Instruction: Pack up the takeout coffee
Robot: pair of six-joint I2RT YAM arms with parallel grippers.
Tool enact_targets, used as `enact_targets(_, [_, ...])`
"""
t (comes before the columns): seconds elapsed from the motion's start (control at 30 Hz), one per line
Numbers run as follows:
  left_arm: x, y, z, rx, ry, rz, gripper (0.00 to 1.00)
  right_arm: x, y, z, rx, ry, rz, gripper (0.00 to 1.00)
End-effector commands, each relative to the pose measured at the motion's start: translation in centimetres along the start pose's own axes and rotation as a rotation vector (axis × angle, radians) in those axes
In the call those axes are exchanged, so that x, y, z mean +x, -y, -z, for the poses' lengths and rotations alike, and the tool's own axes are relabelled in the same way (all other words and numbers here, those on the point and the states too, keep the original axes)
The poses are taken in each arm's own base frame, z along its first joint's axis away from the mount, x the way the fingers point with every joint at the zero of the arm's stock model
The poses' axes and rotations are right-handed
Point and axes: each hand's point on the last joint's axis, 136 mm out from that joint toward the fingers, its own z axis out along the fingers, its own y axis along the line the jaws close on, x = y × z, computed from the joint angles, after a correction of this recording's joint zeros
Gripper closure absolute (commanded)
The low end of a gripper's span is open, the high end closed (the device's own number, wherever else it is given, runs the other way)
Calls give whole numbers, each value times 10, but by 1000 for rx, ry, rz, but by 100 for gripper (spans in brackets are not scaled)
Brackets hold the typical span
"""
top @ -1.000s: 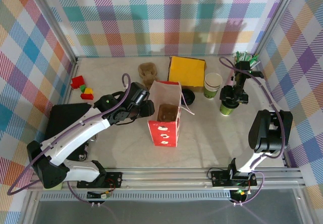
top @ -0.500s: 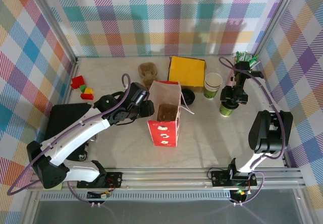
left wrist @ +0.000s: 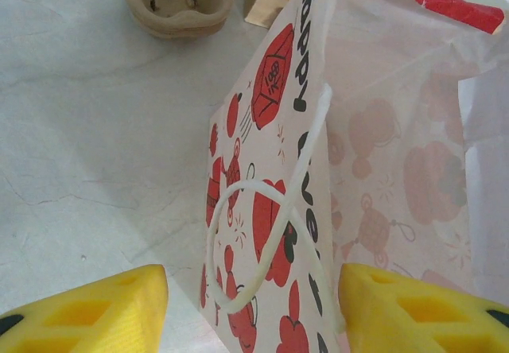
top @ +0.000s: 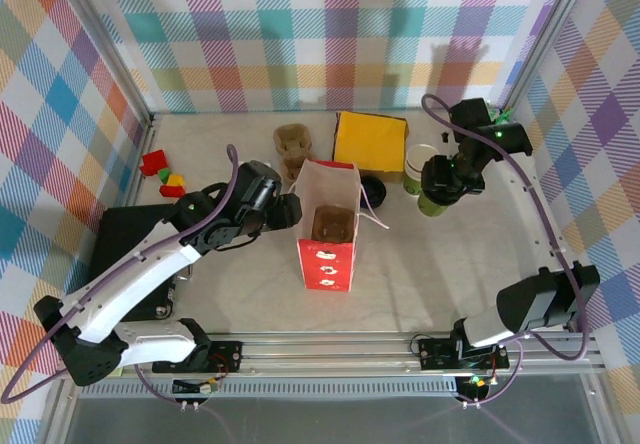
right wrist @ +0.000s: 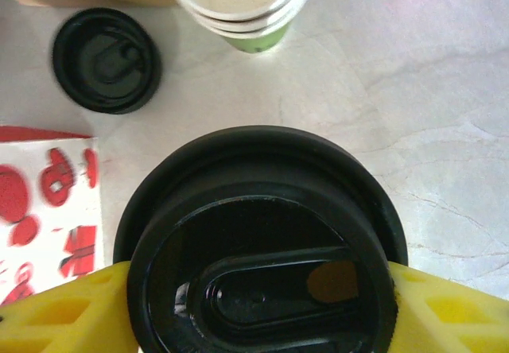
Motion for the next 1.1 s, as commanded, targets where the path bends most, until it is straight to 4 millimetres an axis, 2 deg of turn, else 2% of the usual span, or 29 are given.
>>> enact_targets(0.0, [0, -5, 0, 4, 10, -4, 41, 15, -8, 34, 19, -14, -5, 34])
enact_targets(0.2, [11, -8, -8, 15, -10, 11, 42, 11, -43, 77, -25, 65, 64, 35])
enact_targets(0.47, [18, -3, -11, 46, -28, 29, 43, 3, -83, 112, -75, 140, 153, 35])
enact_targets(0.73, [12, 11, -1, 104, 2, 54, 45, -10, -127, 131, -143, 194, 230, 35])
enact_targets(0.83, [12, 12, -1, 108, 5, 64, 45, -11, -145, 133, -194, 201, 242, 36])
enact_targets(1.07, [13, 12, -2, 100, 10, 64, 45, 9, -189, 127, -290, 143, 317, 36])
